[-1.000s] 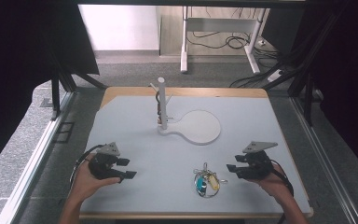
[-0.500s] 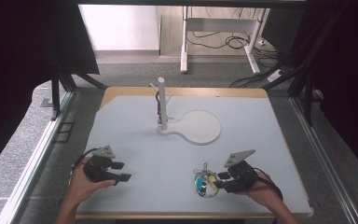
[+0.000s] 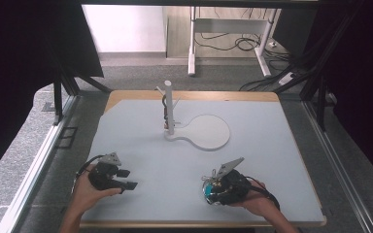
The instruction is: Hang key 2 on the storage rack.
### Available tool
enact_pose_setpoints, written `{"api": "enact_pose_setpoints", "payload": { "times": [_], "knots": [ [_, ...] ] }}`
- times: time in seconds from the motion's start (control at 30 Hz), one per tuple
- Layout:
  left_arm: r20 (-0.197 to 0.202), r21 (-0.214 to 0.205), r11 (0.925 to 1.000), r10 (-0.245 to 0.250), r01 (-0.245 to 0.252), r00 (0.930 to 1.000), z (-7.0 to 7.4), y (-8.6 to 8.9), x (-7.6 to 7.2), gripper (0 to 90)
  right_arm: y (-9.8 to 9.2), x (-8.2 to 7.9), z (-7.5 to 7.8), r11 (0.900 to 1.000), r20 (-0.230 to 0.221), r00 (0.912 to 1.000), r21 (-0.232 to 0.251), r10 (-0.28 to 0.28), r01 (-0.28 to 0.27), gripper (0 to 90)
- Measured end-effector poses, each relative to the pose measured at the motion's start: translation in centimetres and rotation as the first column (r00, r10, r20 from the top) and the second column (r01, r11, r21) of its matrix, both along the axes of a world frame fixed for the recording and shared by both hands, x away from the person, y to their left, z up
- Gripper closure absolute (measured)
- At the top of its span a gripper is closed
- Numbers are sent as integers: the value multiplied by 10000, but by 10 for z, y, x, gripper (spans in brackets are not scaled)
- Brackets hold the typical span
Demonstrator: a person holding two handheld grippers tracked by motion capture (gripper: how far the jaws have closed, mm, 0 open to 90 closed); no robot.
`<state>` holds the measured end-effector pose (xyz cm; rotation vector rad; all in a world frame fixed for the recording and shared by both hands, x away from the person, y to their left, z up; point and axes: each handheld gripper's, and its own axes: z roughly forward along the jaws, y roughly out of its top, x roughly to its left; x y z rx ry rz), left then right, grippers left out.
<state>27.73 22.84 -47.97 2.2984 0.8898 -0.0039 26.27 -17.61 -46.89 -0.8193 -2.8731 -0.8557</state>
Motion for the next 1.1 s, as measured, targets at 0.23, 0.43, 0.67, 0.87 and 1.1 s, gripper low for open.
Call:
{"api": "enact_pose_setpoints", "payload": {
  "times": [0.23, 0.43, 0.67, 0.87, 1.1],
  "knots": [
    [-28, 51, 10000, -70, 70, 10000, -2, -2, 0, 396, 15, 9, -3, 9998, -139, 9999, -211, -47, 44, 660],
    [165, -130, 9999, 25, -23, 9999, 1, 0, -1, 399, 24, 7, -3, 9994, -173, 9998, -346, 40, -46, 664],
    [99, -432, 9989, -158, 162, 9998, 1, -1, -1, 399, 27, 11, -6, 9971, -265, 9994, -730, -244, 224, 666],
    [192, -456, 9982, -391, 399, 9991, 3, 0, -1, 399, 32, 13, -10, 9953, -502, 9984, -942, -260, 212, 666],
    [173, -565, 9981, -246, 256, 9995, 3, 0, -2, 398, 38, 13, -13, 9934, -569, 9979, -1128, -296, 230, 687]
  ]
}}
